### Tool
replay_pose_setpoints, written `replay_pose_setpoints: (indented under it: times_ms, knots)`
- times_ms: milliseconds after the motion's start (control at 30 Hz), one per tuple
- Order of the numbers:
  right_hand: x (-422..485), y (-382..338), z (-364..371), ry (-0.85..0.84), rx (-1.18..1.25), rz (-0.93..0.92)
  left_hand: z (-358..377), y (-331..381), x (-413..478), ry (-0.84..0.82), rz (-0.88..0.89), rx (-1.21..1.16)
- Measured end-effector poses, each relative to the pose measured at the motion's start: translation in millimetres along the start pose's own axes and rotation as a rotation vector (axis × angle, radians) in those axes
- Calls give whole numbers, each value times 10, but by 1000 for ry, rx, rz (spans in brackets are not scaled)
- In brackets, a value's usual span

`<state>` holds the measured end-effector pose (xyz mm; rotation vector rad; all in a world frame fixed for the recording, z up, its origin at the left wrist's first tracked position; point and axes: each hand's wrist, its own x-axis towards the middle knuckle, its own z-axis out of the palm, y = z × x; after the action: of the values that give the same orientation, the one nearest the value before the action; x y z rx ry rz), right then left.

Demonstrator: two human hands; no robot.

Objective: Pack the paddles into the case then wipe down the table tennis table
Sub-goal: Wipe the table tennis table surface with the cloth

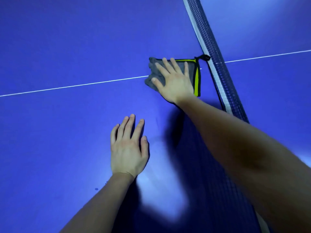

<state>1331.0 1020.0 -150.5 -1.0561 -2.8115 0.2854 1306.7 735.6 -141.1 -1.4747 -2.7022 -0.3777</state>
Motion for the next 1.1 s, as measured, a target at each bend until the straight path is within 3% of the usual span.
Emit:
replay_pose_setpoints:
  times_ms: [100, 200, 367, 467, 667, 767, 900, 1033, 1100]
  knots:
    - [-270, -34, 15, 45, -2, -53, 0, 8, -11, 6, 1, 0]
    - [-1375, -119, -4, 104, 32, -86, -11, -4, 2, -8, 7, 6]
    - [-3455, -150, -320, -78, 42, -199, -25, -2, 6, -23, -4, -1]
    - [-3035, 136, -328, -82, 15, -251, -12, 10, -7, -5, -5, -12]
    - [-688, 543, -226, -34, 19, 36, 8, -22, -18, 8, -5, -15]
    - [-634, 540, -172, -27, 0, 9, 24, -33, -16, 20, 9, -12]
    - [-2040, 433, -174, 73, 26, -23, 2, -22, -35, 8, 13, -15]
    - [-4223, 110, -428, -57, 26, -41, 10, -8, -21, -6, 14, -24]
    - [-4867, 43, -497, -125, 12, -75, 33, -9, -24, 6, 25, -9]
